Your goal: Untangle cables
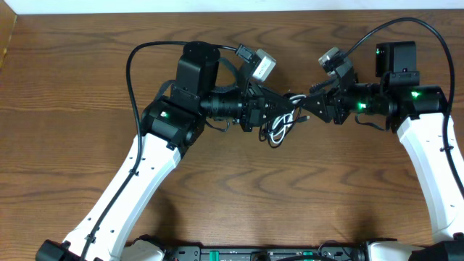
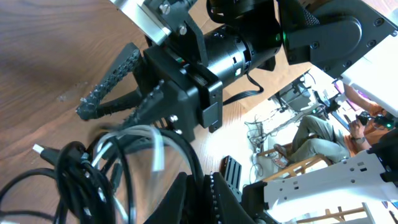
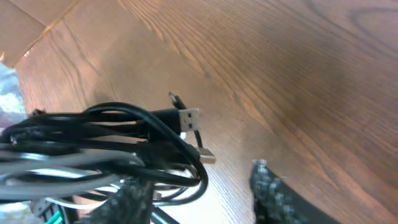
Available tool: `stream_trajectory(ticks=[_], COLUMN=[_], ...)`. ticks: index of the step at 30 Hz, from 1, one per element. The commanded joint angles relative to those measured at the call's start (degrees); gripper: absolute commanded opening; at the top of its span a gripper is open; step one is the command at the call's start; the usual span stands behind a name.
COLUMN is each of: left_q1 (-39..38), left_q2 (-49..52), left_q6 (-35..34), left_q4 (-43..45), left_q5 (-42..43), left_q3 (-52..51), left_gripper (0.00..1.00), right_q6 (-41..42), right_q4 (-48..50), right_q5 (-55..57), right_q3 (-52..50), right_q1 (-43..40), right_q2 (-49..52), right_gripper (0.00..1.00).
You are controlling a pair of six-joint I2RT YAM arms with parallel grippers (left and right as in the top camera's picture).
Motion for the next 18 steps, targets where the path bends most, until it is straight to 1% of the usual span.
stream_trajectory(ticks=[1, 3, 6, 7, 10, 12, 13, 16, 17, 18], left_q1=[-0.28, -0.28, -0.28, -0.28, -0.28, -0.28, -0.28, -0.28, -0.28, -0.28], left_q2=[-0.24, -0.24, -0.24, -0.24, -0.24, -0.24, -0.24, -0.24, -0.28, -0.28], left_q6=[-0.74, -0.76, -2.43, -2.84, -5.55, -6.54, -7.02, -8.04, -8.31, -8.66], left_q4=[0.76, 1.27, 3.3, 4.02, 7.1, 8.02, 8.35, 9.31, 9.57, 9.86], left_q5=[2.95, 4.5, 6.38, 6.97, 8.07, 8.31, 8.31, 8.5, 8.5, 8.48], left_q3=[0.31, 0.33, 0.31, 0.33, 0.31, 0.33, 0.31, 0.31, 0.33, 0.31], left_gripper=[0.08, 0.08, 0.08, 0.08, 0.08, 0.08, 0.08, 0.08, 0.08, 0.08], right_q6=[-2.21, -2.43, -3.06, -3.08, -5.31, -6.25, -6.88, -7.87, -8.28, -8.46], right_q4=[-0.24, -0.26, -0.22, -0.2, -0.22, -0.17, -0.15, 0.0, 0.0, 0.02], right_q5=[0.39, 0.37, 0.13, 0.04, -2.51, -3.61, -4.17, -5.66, -6.01, -6.12], right_q3=[0.63, 0.63, 0.63, 0.63, 0.63, 0.63, 0.63, 0.63, 0.63, 0.63], right_q1=[0.44, 0.44, 0.46, 0.46, 0.46, 0.46, 0.46, 0.46, 0.46, 0.46], right_q2=[-0.66, -0.66, -0.66, -0.66, -0.66, -0.66, -0.66, -0.57, -0.55, -0.55], right_gripper=[0.38, 0.33, 0.32, 0.32, 0.36, 0.37, 0.35, 0.21, 0.13, 0.01])
